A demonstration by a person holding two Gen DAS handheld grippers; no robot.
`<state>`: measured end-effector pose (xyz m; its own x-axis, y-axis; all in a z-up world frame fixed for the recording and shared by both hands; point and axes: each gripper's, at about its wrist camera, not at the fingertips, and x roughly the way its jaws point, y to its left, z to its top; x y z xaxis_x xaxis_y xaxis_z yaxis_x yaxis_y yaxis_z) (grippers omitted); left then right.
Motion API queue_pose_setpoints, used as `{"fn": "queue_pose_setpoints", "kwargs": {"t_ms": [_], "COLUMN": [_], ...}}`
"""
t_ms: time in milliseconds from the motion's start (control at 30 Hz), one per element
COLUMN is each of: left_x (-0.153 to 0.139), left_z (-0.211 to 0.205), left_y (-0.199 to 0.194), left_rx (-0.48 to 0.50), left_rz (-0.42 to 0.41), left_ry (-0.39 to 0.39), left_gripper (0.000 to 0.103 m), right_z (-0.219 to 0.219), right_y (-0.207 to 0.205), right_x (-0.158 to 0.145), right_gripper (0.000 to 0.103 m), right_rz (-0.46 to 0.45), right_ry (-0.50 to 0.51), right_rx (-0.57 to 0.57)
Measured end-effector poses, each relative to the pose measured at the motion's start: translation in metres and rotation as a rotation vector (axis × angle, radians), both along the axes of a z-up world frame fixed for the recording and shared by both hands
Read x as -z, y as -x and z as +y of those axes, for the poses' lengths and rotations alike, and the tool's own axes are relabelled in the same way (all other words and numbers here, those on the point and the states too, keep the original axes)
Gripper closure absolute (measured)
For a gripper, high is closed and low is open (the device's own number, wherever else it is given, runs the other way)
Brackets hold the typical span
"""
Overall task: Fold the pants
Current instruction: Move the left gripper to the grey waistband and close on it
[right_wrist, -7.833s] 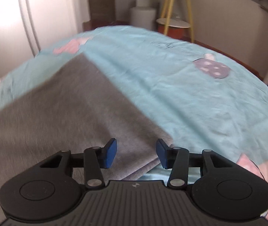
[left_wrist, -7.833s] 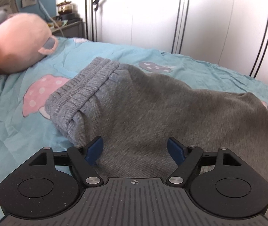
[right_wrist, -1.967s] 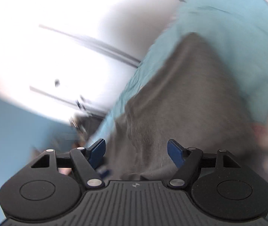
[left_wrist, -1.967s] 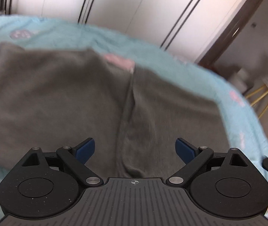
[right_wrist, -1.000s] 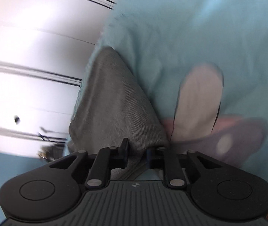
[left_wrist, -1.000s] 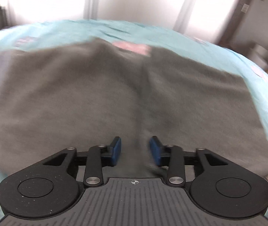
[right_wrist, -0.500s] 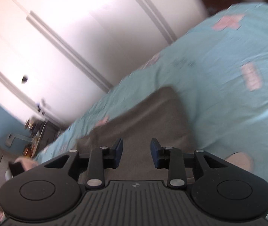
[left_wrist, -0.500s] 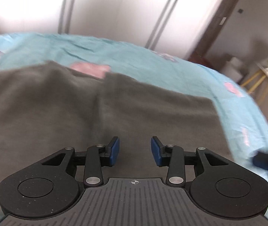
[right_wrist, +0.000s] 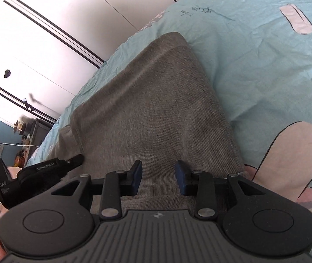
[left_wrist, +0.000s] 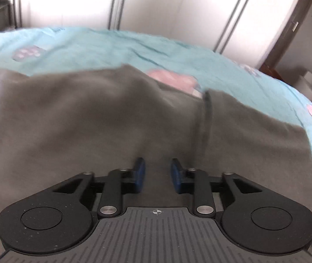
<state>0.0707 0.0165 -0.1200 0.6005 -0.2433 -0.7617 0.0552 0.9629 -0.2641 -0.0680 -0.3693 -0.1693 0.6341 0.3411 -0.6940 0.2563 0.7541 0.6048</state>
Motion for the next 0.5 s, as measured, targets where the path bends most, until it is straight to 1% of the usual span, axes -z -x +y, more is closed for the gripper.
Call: {"fn": "queue_pose_setpoints", "kwargs": {"t_ms": [67, 100, 133, 167, 200, 233, 267, 300, 367, 400, 500], "left_x": [-0.007, -0.011, -0.015, -0.020, -0.023, -0.026, -0.028, -0.030, -0.031, -0.030, -0.024], "left_z": [0.025, 0.041, 0.057, 0.075, 0.093, 0.112, 0.135, 0.155, 0.199, 0.221, 0.264], "left_y": [0.010, 0.016, 0.024, 0.032, 0.036, 0.039, 0.040, 0.040, 0.046, 0.052, 0.066], "left_rx": [-0.027, -0.059, -0.102, -0.156, -0.201, -0.240, -0.289, -0.332, -0.414, -0.444, -0.503], "left_rz": [-0.018, -0.036, -0.054, -0.069, -0.083, -0.082, -0.059, -0.034, -0.015, -0.017, -0.027], "left_ry": [0.050, 0.058, 0.056, 0.051, 0.057, 0.074, 0.108, 0.150, 0.245, 0.270, 0.268], "left_gripper": [0.058, 0.040, 0.021, 0.016, 0.013, 0.012, 0.012, 0.012, 0.012, 0.012, 0.012], "right_z": [0.005, 0.006, 0.007, 0.008, 0.008, 0.010, 0.012, 0.015, 0.023, 0.027, 0.036], "right_y": [-0.001, -0.001, 0.000, -0.002, -0.001, -0.002, -0.003, -0.003, -0.005, -0.005, -0.005], "right_x": [-0.004, -0.004, -0.004, -0.003, -0.003, -0.003, -0.004, -0.004, -0.007, -0.008, -0.011], "right_gripper": [0.064, 0.062, 0.058, 0.053, 0.049, 0.043, 0.034, 0.029, 0.010, 0.006, 0.005], "right_rz": [-0.012, -0.019, -0.025, -0.031, -0.039, -0.046, -0.053, -0.062, -0.078, -0.084, -0.090], "right_ry": [0.016, 0.018, 0.016, 0.013, 0.009, 0.007, 0.009, 0.013, 0.023, 0.030, 0.074], "right_rx": [-0.007, -0.008, -0.008, -0.009, -0.012, -0.016, -0.023, -0.034, -0.062, -0.076, -0.101]}}
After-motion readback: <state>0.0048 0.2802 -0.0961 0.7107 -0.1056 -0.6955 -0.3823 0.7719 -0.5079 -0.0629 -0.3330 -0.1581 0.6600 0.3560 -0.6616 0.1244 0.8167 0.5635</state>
